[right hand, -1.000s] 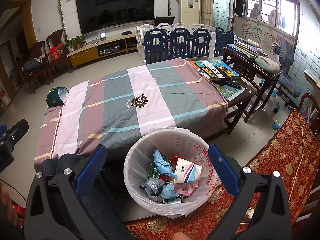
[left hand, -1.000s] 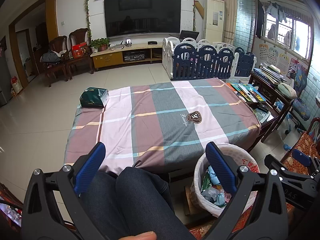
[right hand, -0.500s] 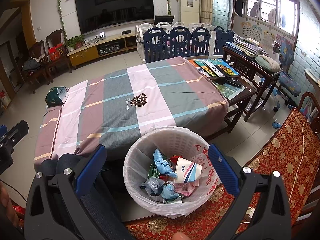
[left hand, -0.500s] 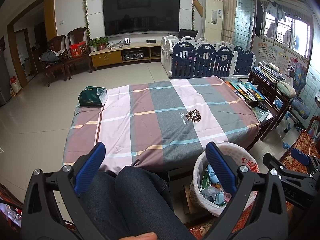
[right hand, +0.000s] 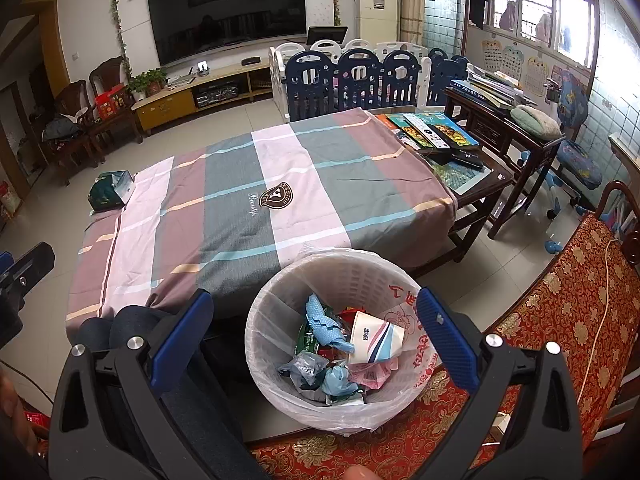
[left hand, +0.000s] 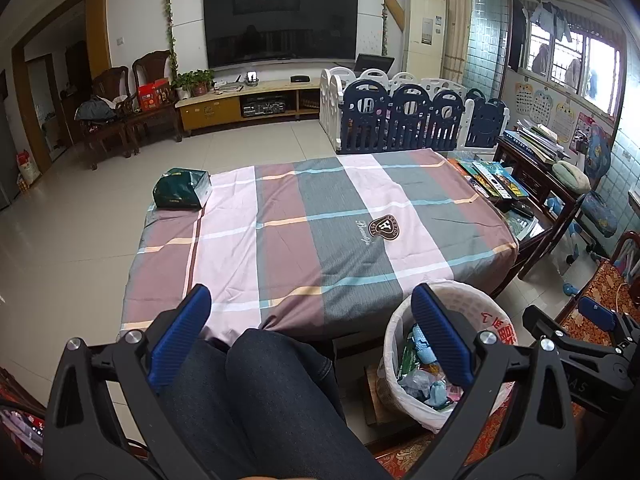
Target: Collect trash
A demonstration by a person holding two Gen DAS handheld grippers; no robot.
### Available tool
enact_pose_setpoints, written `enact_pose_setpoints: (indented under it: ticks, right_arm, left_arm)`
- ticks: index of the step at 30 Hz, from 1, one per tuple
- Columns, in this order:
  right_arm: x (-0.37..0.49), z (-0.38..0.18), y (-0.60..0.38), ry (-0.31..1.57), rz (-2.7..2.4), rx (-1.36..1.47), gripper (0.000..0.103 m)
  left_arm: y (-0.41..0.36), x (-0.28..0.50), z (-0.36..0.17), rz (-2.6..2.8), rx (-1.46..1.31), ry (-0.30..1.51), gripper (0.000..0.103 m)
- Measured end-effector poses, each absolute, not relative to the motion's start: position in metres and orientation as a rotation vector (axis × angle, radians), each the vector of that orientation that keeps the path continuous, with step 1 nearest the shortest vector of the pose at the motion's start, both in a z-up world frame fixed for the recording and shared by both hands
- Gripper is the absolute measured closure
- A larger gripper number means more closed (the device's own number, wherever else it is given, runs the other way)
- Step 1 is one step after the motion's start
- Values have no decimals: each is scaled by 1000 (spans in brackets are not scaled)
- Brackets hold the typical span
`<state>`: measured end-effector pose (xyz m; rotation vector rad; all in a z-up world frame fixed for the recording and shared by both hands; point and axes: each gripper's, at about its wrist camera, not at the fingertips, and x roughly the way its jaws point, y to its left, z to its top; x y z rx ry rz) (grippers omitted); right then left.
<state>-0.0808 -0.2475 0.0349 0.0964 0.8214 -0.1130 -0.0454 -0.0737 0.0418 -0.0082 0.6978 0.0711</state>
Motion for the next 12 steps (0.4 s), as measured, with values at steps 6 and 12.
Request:
enact_pose_setpoints:
  ticks: [6,12]
  right_arm:
    - [-79,31,-249,836,-121,102,4]
    - [-85,43,-255,769,-62,172,4]
  left_arm:
    - [-74,-44,39,71,-4,702,3]
    - [-66,-34,27,94,-15,736,3]
